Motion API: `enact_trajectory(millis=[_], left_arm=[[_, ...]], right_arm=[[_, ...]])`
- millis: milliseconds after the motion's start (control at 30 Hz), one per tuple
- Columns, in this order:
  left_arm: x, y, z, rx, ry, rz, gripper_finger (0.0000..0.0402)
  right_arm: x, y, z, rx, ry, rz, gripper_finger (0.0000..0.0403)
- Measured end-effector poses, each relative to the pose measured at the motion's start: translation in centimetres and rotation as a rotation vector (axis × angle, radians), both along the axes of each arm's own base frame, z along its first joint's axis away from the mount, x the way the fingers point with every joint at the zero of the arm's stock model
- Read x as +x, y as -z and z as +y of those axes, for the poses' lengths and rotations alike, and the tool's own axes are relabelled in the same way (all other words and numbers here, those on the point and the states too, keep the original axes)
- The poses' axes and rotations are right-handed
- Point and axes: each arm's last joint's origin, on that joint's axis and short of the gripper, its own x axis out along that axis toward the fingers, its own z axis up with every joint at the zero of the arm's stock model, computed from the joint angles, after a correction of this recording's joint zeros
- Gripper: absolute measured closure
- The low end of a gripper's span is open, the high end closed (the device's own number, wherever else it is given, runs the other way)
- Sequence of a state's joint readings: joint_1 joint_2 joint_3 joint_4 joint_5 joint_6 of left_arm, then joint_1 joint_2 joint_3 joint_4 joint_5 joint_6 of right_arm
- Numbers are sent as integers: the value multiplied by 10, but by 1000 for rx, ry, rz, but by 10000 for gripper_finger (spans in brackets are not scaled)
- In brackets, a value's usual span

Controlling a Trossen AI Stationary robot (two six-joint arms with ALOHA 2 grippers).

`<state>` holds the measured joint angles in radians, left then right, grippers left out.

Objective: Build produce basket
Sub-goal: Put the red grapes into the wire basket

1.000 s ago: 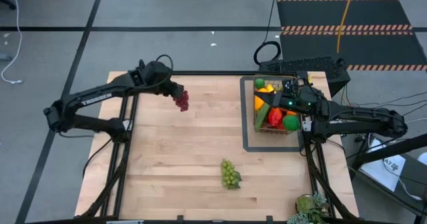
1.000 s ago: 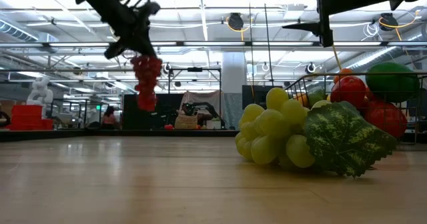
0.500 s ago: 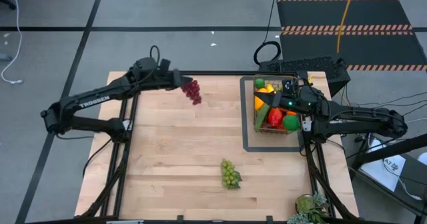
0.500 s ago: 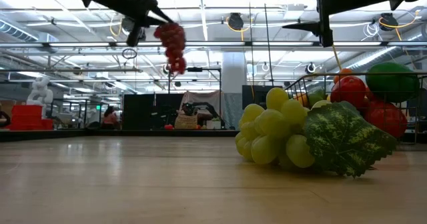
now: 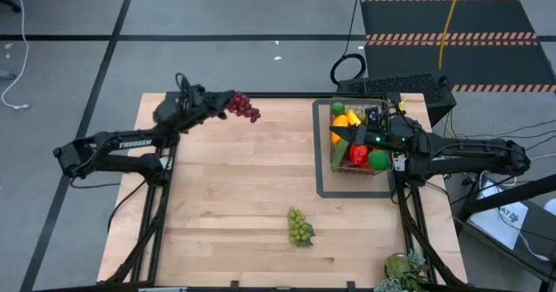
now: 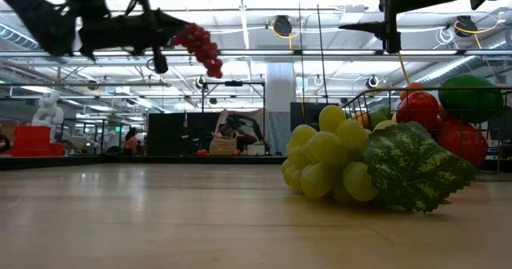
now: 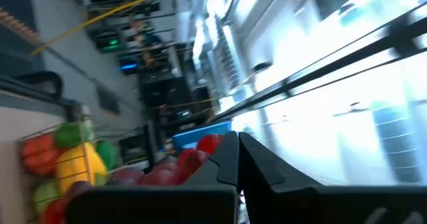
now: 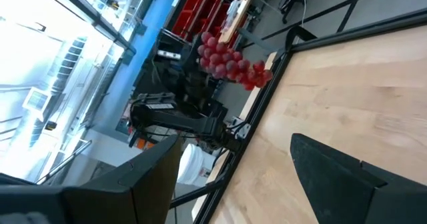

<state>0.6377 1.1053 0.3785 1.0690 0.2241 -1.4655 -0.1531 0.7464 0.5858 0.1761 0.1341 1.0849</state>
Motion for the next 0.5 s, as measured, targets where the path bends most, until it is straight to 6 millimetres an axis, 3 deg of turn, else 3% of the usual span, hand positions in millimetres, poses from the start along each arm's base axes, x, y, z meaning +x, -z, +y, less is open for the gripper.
enact_trajectory(millis=[200,500], left_arm=[[-21,24,-12,-15,-45,-120,399],[-27,28,-16,-6,-64,-152,397]], right_arm=[[0,0,0,10,1,-3,127],[0,-2,0,21,2,-32,127]])
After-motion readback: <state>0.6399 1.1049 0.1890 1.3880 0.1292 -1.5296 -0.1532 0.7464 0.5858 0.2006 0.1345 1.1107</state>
